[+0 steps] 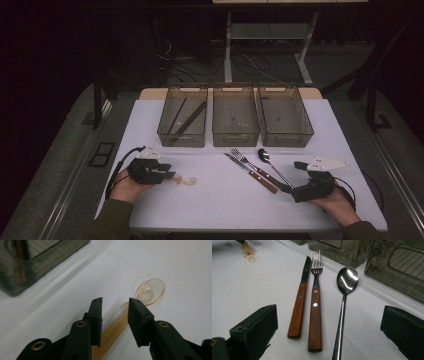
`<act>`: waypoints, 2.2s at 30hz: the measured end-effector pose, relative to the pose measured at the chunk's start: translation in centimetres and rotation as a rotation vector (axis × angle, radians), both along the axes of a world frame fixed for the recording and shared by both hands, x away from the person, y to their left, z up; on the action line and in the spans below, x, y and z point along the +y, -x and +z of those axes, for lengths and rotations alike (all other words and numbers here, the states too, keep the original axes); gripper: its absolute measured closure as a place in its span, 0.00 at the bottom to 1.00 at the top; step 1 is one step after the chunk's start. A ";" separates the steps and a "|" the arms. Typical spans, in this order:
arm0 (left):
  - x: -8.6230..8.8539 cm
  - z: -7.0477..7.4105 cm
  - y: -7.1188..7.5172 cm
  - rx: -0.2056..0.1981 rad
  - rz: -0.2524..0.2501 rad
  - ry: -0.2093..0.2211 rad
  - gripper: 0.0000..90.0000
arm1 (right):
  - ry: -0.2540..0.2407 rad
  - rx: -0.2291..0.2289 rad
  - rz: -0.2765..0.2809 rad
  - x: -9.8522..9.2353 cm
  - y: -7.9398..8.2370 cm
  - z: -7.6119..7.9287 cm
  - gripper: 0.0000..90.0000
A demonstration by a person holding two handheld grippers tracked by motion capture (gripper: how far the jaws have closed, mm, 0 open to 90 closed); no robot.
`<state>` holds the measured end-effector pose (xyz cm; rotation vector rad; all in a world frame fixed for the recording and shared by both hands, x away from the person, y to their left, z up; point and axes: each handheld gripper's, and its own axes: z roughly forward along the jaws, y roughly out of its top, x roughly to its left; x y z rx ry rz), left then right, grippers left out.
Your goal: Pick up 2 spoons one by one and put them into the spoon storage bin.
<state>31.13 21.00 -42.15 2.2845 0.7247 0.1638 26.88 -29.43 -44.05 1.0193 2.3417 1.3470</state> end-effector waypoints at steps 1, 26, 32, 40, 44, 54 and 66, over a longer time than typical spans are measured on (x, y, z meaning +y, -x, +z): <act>-0.1 -0.1 0.0 0.004 -0.017 -0.004 0.68 | 0.001 0.001 0.000 0.0 0.0 0.0 0.01; -1.4 -1.2 0.1 0.043 -0.148 -0.121 0.74 | 0.001 0.001 0.007 0.1 0.0 0.0 0.01; -1.3 -1.1 0.0 0.059 -0.168 -0.123 0.82 | 0.000 0.002 0.008 0.1 0.0 0.0 0.01; -1.2 -1.1 0.1 0.059 -0.160 -0.114 0.84 | -0.001 0.003 0.008 0.1 0.0 0.0 0.01; -1.2 -1.0 0.2 0.057 -0.150 -0.114 0.84 | 0.000 0.002 0.009 0.1 0.0 0.0 0.01; -0.7 -0.3 0.0 0.049 -0.079 -0.052 0.87 | -0.001 0.003 0.010 0.1 0.1 0.0 0.01; -1.3 1.0 0.1 0.050 -0.012 0.035 0.87 | -0.002 0.003 0.008 0.1 0.0 0.0 0.01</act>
